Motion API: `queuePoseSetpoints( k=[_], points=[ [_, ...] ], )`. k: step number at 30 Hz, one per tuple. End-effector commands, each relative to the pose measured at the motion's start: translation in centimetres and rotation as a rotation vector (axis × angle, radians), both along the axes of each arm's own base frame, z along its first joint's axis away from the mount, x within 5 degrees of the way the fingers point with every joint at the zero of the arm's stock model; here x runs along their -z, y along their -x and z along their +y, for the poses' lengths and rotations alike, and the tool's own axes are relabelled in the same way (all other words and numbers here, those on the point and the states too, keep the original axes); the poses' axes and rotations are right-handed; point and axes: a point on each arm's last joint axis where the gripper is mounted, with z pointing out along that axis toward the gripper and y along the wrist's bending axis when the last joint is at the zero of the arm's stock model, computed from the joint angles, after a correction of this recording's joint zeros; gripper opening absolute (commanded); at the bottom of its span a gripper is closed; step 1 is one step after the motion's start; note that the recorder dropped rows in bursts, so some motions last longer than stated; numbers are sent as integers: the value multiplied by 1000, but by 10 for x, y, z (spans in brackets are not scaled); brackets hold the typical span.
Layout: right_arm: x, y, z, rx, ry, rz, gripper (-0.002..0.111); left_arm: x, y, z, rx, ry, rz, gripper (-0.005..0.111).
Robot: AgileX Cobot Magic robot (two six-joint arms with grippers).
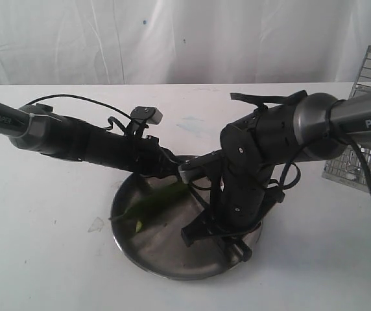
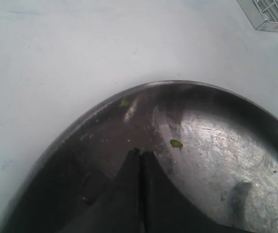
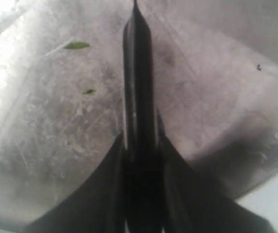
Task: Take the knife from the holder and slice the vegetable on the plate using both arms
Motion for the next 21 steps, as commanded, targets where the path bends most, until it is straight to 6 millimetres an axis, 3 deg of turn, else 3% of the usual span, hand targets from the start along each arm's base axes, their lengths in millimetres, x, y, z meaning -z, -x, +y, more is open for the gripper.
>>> queuePoseSetpoints(
  k=[1,12,18,21],
  points=[
    [-1,-3,1,-9,-10,-26,0,28,10,2,53,-103,39,0],
    [-1,-2,2,-3,-13,-19,0,20,7,0,54,-67,29,0],
    [-1,-2,2,-1,-16,-18,0,-40,7,0,77,-34,-108,0],
    [-1,-2,2,-1,-16,-18,0,-70,13,14,84,-78,-88,0]
  ],
)
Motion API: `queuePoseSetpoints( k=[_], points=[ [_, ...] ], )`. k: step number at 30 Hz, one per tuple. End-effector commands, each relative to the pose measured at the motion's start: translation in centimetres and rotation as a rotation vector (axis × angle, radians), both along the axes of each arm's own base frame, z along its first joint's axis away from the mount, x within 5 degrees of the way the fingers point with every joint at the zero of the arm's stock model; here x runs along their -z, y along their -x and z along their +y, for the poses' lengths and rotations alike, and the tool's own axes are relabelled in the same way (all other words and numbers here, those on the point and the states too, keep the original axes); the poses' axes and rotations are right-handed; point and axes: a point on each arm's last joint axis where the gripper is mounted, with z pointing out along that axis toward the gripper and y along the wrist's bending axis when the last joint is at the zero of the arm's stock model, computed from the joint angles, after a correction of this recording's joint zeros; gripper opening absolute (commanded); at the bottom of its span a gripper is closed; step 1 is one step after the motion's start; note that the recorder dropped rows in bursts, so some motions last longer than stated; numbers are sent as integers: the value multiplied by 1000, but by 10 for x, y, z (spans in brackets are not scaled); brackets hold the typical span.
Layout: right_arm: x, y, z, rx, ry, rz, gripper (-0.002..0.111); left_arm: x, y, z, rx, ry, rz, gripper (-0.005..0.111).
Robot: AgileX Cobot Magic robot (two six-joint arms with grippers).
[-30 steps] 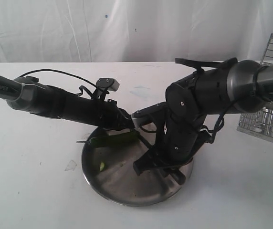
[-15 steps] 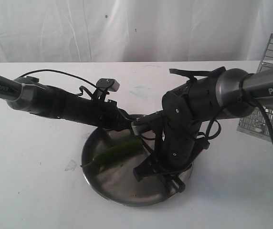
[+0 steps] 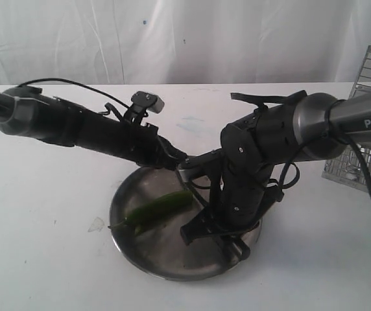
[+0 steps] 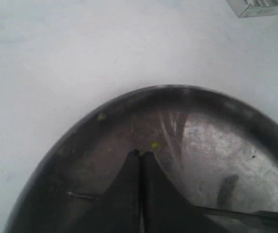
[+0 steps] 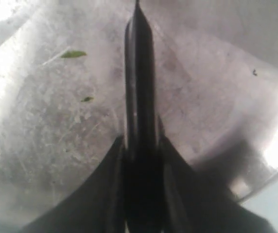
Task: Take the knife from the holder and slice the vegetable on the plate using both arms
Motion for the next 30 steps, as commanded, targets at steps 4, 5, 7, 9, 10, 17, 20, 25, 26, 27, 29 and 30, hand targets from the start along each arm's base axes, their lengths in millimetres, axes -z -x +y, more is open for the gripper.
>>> queuePoseSetpoints(
  k=[4,5,7,9,10,17,20,25,26,27,29,30],
  points=[
    [-7,-2,1,3,-23,-30,0,-52,23,52,-6,-236,178,0],
    [-10,-1,1,3,-27,-35,0,-62,27,63,-38,-249,214,0],
    [-19,-1,1,-28,-39,-61,0,-83,41,80,-79,-217,248,0],
    [-27,1,0,-47,-45,-75,0,-97,54,84,-85,-202,231,0],
    [-31,1,-1,-55,-46,-80,0,-102,61,85,-86,-201,223,0],
    [-70,5,-13,-68,-85,-166,0,-114,89,84,-118,-103,240,0],
    [-76,9,-16,-105,-67,-160,0,-111,92,83,-130,-68,265,0],
    [-74,15,-21,-175,-9,-93,0,-106,90,84,-186,-64,249,0],
    [-75,16,-21,-189,6,-73,0,-106,89,84,-196,-57,248,0],
    [-76,19,-24,-211,32,-37,0,-107,88,84,-205,-42,246,0],
    [-77,23,-27,-221,68,22,0,-107,85,81,-200,8,240,0],
    [-77,25,-29,-219,84,51,0,-107,84,78,-183,35,228,0]
  ],
)
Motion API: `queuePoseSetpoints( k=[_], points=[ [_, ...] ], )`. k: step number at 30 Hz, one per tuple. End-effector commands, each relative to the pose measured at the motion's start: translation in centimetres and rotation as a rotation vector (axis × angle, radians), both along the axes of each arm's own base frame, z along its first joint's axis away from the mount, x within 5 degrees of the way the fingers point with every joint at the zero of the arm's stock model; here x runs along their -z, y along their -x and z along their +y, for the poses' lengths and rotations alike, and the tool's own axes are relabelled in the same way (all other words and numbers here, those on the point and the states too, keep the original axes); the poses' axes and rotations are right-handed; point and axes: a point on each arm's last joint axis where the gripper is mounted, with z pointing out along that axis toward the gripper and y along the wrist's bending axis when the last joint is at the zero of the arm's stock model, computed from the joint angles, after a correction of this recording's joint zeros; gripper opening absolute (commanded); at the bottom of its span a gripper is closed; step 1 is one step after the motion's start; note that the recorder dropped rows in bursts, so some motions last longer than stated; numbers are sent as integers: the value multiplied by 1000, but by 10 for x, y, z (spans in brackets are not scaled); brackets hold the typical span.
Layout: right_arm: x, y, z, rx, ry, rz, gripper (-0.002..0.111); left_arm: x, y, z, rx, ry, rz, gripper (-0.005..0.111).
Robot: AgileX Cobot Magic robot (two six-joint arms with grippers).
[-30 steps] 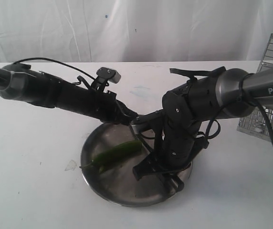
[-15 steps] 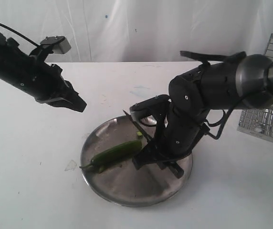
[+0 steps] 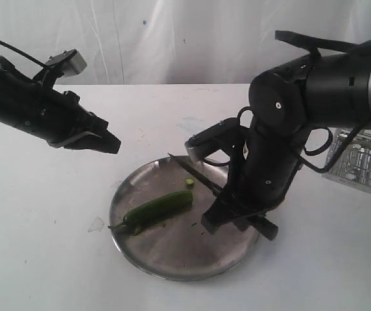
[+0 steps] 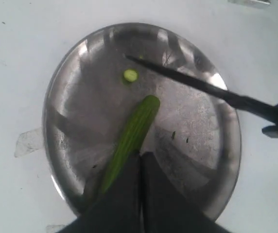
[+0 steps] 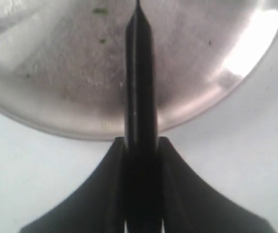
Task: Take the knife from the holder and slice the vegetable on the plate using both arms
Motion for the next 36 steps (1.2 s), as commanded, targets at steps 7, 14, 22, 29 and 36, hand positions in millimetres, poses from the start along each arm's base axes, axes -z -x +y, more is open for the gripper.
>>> queuePoseSetpoints(
  k=[7,14,22,29,36],
  points=[
    [0,6,-3,170,-74,-1,0,8,-9,-24,274,263,-238,0],
    [9,19,-2,221,-125,76,0,12,-16,-28,372,267,-450,0],
    [10,22,-6,205,-79,110,0,41,-29,-31,429,274,-559,0],
    [9,21,-3,304,-116,116,0,49,-42,-33,364,368,-661,0],
    [8,20,3,347,-198,126,0,77,-59,-39,376,365,-630,0]
  ],
)
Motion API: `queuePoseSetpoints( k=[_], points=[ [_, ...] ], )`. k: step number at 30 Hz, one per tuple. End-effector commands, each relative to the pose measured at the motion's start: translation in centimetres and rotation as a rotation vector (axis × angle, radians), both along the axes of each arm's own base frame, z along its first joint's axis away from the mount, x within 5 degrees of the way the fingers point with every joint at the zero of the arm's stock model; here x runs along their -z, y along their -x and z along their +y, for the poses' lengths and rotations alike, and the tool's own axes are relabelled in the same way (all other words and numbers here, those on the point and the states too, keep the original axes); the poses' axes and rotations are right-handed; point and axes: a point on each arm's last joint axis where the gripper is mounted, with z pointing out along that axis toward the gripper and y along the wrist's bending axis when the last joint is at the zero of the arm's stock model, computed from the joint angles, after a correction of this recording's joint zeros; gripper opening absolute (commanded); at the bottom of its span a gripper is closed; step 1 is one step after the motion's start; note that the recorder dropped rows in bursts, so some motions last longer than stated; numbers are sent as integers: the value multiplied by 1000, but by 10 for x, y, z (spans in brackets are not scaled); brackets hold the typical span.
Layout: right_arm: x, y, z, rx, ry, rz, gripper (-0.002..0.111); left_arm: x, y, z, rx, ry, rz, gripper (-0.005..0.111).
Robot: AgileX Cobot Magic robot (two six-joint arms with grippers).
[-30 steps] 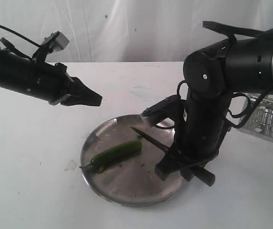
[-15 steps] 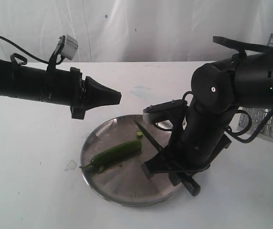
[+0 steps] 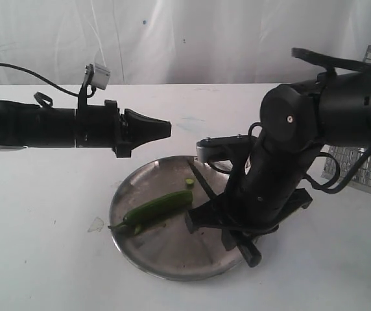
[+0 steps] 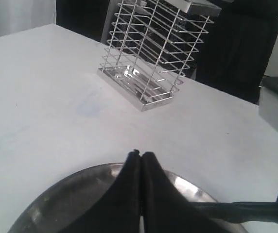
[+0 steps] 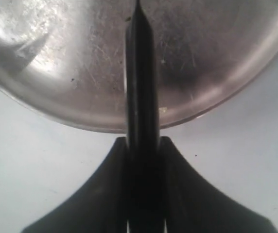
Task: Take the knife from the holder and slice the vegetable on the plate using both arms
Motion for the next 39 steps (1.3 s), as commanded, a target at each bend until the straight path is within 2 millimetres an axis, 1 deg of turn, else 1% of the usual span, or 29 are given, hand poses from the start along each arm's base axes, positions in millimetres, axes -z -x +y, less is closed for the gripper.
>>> queuePoseSetpoints(
  k=[1,4,8,12,14,20,26,34,39],
  points=[
    [-3,2,3,30,-46,7,0,15,-10,-5,31,-14,-113,0],
    [-2,7,7,2,-32,20,0,18,-15,-7,55,16,-118,0],
    [1,8,13,-8,-36,13,0,12,-17,-9,107,84,-140,0],
    [9,10,18,-16,-24,33,0,12,-17,-9,105,82,-138,0],
    [14,10,21,-14,-11,32,0,16,-18,-9,98,79,-118,0],
    [16,6,21,41,5,-13,0,24,-19,-10,99,78,-96,0],
    [24,8,21,28,39,40,0,33,-19,-11,105,87,-65,0],
    [24,8,23,25,28,31,0,47,-18,-13,117,97,-28,0],
    [25,8,23,24,30,34,0,49,-17,-13,130,113,-20,0]
  ],
)
